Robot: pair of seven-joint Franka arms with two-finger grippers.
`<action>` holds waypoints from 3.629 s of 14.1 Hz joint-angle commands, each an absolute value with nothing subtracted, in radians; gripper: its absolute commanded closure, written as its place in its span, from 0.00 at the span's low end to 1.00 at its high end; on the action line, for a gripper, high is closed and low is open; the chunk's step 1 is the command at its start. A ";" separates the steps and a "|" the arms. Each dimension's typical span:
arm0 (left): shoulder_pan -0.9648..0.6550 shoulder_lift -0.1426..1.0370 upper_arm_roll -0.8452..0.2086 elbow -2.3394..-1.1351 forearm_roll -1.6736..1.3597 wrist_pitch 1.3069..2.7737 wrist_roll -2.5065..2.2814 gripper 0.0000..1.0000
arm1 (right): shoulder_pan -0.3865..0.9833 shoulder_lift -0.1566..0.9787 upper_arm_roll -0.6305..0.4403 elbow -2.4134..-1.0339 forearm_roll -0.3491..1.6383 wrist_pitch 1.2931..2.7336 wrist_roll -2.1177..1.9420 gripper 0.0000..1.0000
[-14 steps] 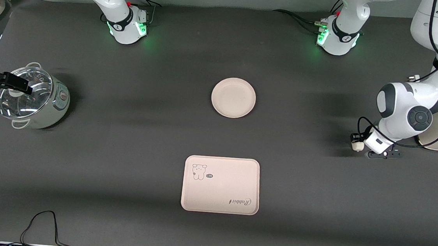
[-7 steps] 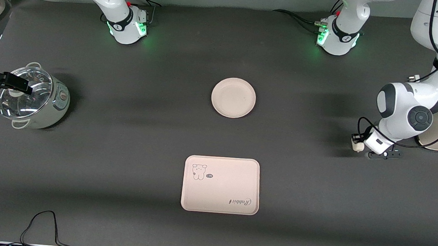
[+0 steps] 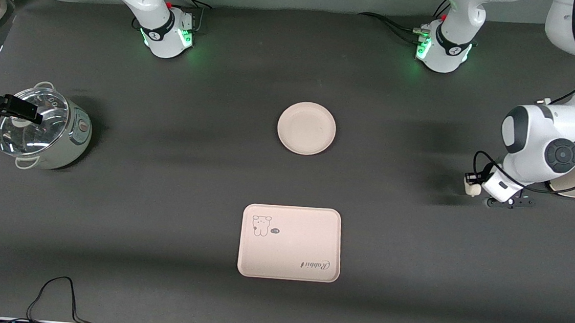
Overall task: Place bun in plate and plate on tray
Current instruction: 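Carry the bun with the left gripper over the white plate, then lower the bun onto the plate and open the left gripper, then withdraw the left gripper while the right gripper reaches toward the plate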
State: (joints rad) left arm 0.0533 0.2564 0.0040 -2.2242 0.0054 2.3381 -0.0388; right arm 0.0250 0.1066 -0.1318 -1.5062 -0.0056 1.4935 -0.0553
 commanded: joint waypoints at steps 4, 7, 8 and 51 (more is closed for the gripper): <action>0.043 0.108 -0.187 -2.085 -0.038 1.967 -0.320 0.81 | 0.021 0.084 -0.123 -1.534 -0.021 1.508 -0.032 0.00; 0.041 0.101 -0.338 -1.974 -0.101 1.849 -0.550 0.81 | 0.021 0.086 -0.123 -1.535 -0.020 1.508 -0.032 0.00; 0.041 0.100 -0.398 -1.959 -0.107 1.844 -0.630 0.81 | 0.021 0.086 -0.123 -1.536 -0.020 1.508 -0.032 0.00; 0.200 0.382 -0.660 -1.508 0.141 1.661 -0.973 0.00 | 0.087 0.042 -0.121 -1.584 -0.011 1.506 -0.008 0.00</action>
State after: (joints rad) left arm 0.1224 0.3714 -0.6429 -1.5987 0.1875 1.7974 -1.1208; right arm 0.0347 0.1038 -0.1259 -1.5231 -0.0045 1.4939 -0.0547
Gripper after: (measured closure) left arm 0.000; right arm 0.000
